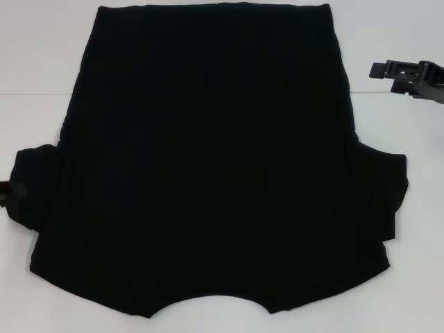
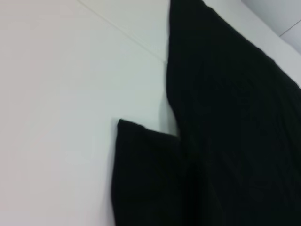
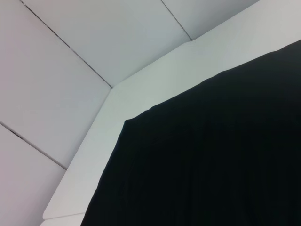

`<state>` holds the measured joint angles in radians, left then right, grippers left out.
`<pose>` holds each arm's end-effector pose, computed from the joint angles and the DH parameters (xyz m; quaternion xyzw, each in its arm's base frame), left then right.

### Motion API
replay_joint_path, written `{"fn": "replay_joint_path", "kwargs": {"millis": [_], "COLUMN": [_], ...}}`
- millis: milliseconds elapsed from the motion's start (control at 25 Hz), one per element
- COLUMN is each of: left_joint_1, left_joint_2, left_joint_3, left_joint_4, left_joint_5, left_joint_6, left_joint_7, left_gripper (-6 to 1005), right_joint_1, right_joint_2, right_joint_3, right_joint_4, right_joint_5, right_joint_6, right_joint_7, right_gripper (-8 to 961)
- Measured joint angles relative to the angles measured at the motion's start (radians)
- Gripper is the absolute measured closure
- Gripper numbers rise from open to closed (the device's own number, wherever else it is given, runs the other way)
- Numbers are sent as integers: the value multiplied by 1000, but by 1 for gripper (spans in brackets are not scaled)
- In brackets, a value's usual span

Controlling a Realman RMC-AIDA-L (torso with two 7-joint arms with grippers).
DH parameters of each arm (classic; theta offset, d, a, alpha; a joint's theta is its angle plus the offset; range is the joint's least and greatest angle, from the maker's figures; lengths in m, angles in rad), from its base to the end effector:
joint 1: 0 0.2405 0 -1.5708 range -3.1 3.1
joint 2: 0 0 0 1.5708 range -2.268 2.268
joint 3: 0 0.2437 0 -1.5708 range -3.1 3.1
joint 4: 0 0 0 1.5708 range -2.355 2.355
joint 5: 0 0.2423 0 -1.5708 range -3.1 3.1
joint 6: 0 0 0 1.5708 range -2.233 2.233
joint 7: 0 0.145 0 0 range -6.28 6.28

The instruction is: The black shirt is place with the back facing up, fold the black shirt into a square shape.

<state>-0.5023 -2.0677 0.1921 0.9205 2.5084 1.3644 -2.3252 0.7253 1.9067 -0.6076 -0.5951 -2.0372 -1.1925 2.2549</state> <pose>-0.3853 0.3378 0.1154 -0.6448 -0.6692 -0.1992 0.3110 0.2664 0.4564 0.0930 -0.7523 0.5483 0.2796 0.2351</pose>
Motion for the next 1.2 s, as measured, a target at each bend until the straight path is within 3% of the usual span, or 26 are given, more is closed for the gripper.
{"fn": "replay_joint_path", "kwargs": {"millis": [200, 1200], "left_joint_1": [1, -17], "left_joint_2": [0, 0], "left_joint_3": [0, 20], "left_joint_4": [3, -85], "left_joint_5": [40, 77], "left_joint_6": [-16, -91], "left_joint_7": [-4, -35], "left_gripper": [650, 771], "right_joint_1": [1, -4], "right_joint_2": [0, 0], "right_joint_3": [0, 8], "right_joint_4": [0, 0], "right_joint_5": [0, 0], "right_joint_6": [3, -2], "right_joint_7": [0, 0], "right_gripper": [114, 114]}}
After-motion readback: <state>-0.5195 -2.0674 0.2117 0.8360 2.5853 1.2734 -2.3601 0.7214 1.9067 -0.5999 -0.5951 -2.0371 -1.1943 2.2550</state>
